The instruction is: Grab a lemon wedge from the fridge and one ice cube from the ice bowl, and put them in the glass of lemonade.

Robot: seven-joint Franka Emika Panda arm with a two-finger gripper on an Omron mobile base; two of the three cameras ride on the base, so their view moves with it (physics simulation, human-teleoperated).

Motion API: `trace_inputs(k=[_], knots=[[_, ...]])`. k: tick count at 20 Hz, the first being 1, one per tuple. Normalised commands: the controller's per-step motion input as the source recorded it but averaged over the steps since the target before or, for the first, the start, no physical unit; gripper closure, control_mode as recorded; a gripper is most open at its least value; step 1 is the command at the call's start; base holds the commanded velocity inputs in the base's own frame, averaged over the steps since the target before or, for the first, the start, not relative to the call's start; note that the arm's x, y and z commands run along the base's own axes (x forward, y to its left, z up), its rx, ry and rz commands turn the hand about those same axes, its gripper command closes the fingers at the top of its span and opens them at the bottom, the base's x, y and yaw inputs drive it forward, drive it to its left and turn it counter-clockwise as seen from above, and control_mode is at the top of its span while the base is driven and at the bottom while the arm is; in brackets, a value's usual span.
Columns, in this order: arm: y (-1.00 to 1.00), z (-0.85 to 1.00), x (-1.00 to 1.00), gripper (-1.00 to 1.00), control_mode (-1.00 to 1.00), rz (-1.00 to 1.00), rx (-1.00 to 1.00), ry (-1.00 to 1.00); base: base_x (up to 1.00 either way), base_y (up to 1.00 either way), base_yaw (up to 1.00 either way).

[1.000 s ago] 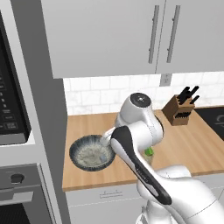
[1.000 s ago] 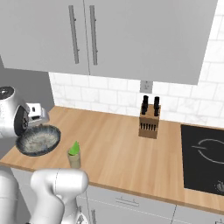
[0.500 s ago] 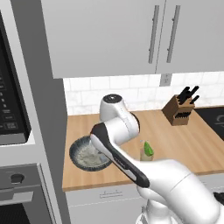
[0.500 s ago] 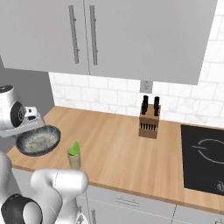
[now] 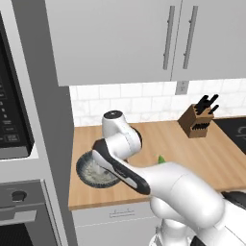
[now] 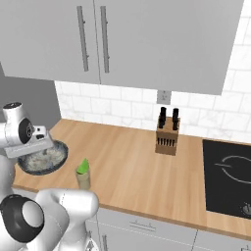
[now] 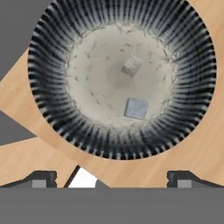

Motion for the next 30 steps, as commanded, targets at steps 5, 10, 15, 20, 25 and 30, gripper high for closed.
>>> trace_inputs(k=[5,10,15,20,25,30], knots=[[-0.02,-0.52,0.65,-1.0,-1.0,0.0,0.0,0.0,0.0,0.0,0.0],[0.07,-0.67,0.45,-1.0,-1.0,0.0,0.0,0.01,0.0,0.0,0.0],[0.4,-0.23,-0.07,-1.0,-1.0,0.0,0.0,0.0,0.0,0.0,0.0],[0.28,-0.19,0.03,-1.0,-1.0,-0.01,0.0,0.0,0.0,0.0,0.0],[-0.15,-0.01,0.0,-1.0,-1.0,-0.09,0.01,0.0,0.0,0.0,0.0],[-0.1,0.05,0.0,-1.0,-1.0,-0.08,0.0,0.0,0.0,0.0,0.0]])
